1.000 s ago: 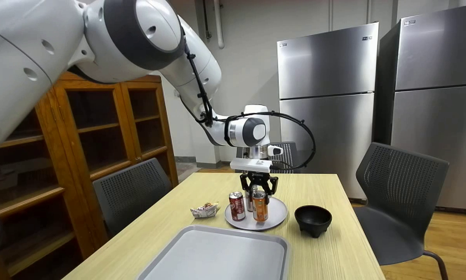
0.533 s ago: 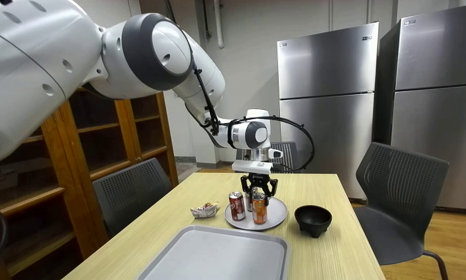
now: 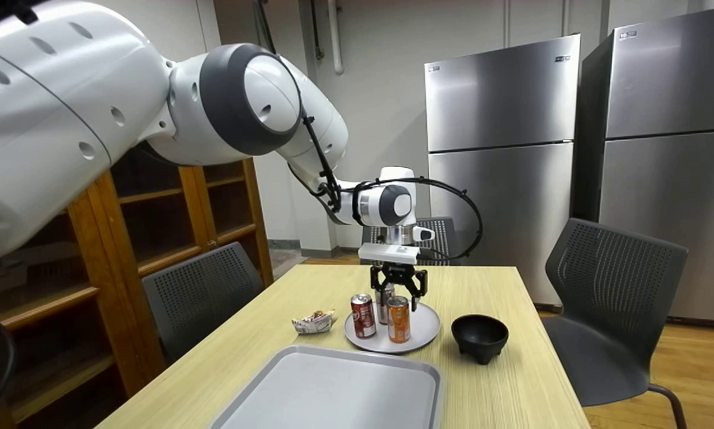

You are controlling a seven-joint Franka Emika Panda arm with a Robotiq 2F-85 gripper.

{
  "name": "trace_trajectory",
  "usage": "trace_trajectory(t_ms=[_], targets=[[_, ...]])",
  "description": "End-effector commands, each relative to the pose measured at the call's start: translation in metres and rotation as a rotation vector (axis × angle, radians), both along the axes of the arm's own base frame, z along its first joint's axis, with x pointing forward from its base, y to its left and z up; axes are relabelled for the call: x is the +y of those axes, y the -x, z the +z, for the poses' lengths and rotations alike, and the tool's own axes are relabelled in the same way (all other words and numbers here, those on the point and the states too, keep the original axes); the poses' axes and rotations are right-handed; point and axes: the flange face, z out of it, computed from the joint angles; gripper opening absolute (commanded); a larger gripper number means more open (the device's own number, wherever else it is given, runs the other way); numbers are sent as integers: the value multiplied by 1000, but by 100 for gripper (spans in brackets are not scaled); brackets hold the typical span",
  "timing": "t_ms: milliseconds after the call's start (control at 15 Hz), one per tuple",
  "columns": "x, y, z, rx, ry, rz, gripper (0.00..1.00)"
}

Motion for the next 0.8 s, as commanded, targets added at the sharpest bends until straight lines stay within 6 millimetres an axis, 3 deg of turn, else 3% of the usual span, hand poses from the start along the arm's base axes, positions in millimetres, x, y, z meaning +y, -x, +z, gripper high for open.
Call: trace_trajectory(t_ms=[0,733], targets=[[-3,-9,21,-22,-7,-4,100],[4,-3,96,-125,24,32,100]])
